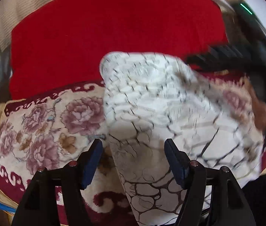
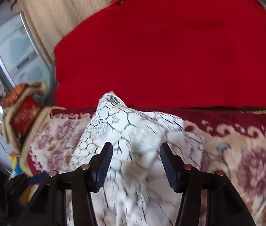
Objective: Fold large clothes
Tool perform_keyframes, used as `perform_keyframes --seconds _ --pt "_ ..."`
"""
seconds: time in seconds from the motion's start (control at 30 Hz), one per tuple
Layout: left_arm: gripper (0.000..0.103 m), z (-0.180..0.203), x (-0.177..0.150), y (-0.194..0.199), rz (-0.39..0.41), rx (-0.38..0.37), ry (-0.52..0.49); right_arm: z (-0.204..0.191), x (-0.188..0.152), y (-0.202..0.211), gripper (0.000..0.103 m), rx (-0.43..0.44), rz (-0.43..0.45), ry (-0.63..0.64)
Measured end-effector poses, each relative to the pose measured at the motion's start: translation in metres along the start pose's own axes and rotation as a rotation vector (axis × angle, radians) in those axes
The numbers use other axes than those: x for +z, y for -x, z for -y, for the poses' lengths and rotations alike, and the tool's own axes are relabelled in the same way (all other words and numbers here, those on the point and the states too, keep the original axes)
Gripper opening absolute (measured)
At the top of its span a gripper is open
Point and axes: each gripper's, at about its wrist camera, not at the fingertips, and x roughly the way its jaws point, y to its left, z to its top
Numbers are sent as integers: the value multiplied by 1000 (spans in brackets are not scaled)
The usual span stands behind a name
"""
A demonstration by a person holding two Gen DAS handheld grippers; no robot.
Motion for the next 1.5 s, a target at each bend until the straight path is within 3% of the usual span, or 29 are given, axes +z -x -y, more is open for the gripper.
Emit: perform_keyframes --seconds 0.07,0.17,0.23,0.47,0.57,0.7,0.77,0.9,1.03,1.17,1.27,1.5 --pt "69 5 -3 -10 -11 19 -21 -3 5 -27 55 5 -66 -13" --pt "70 10 -9 -20 8 8 -28 14 -3 -86 52 -53 -234 -57" --pt "71 10 -10 -23 9 14 -20 30 -12 -101 53 -31 -256 -96" --pt "71 8 -10 2 33 65 10 41 -27 -39 52 13 -169 -157" --pt "71 11 -14 22 74 103 -2 27 -46 12 52 15 -109 -108" --pt "71 19 -21 52 132 146 -22 7 -78 51 52 7 -95 -49" --pt "72 22 -26 67 159 173 -25 -4 -93 50 54 -14 -119 -37" --pt "72 23 -32 94 193 191 -33 0 -126 9 56 -118 -195 -6" --pt "75 23 -37 125 238 235 -44 -1 -123 24 56 -103 -159 -51" --pt "76 23 -38 153 284 250 -31 -10 -115 67 57 -95 -94 -62" --pt "76 26 -39 179 325 268 -30 -24 -113 119 68 -91 29 -61" --pt "87 26 -44 243 437 320 -14 -67 -118 235 80 -53 294 1"
